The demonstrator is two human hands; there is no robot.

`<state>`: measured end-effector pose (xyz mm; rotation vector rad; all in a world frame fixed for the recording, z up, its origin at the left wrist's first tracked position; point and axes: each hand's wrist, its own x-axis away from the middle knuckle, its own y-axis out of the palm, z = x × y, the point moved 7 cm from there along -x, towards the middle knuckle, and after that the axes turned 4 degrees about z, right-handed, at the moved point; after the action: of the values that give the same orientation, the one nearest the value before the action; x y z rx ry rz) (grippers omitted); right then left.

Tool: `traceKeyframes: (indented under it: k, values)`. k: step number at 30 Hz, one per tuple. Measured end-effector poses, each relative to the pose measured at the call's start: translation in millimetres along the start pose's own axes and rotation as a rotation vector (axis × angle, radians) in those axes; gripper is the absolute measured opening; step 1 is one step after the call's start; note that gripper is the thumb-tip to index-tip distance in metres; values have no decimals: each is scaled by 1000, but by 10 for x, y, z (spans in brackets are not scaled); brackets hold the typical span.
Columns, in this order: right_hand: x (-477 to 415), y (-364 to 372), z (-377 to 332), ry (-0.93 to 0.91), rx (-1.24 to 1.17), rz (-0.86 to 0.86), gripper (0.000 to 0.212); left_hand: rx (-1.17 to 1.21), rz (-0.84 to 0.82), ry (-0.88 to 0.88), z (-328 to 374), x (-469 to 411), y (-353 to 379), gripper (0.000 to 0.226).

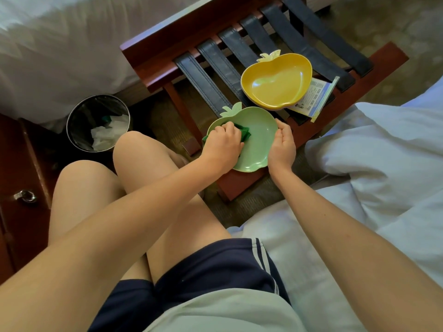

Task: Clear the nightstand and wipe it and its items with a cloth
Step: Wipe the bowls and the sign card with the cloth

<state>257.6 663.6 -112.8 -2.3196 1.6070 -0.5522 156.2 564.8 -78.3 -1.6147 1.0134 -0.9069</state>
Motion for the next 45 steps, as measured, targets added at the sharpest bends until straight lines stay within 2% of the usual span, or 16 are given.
traceKeyframes:
  k: [8,11,13,17,20,24,27,30,35,38,40,43,45]
  values:
    - [7,-2,-1,42,-66,35,34,-2,-205,-95,107,-33,-116,33]
    - [3,-4,-1,33,-60,39,34,46,-191,-112,221,57,-85,29]
    - [-6,-7,-7,20,-60,36,34,97,-98,8,298,142,-101,28]
    - [-48,17,-6,-8,-53,-22,34,285,96,365,334,209,-120,30]
    - [-58,11,6,-30,-60,-44,34,362,99,483,414,113,-53,41]
    - [-53,20,8,-15,-71,-50,33,417,125,446,360,-11,27,43]
    - [-59,9,2,-13,-73,-51,34,441,107,333,260,-150,27,44]
    - [-52,1,-5,-8,-62,-57,34,388,113,197,125,-293,10,47]
    - [-65,3,-5,-1,-50,-52,33,258,145,194,65,-183,91,47]
    - [-75,-1,-9,4,-53,-54,33,311,162,291,-29,-64,107,47]
    - [-71,2,-15,9,-64,-43,33,327,172,418,-99,-8,94,49]
    - [-74,4,-4,9,-73,-33,33,425,69,629,-42,81,61,44]
    - [-80,9,2,0,-70,-42,33,471,19,706,93,98,50,42]
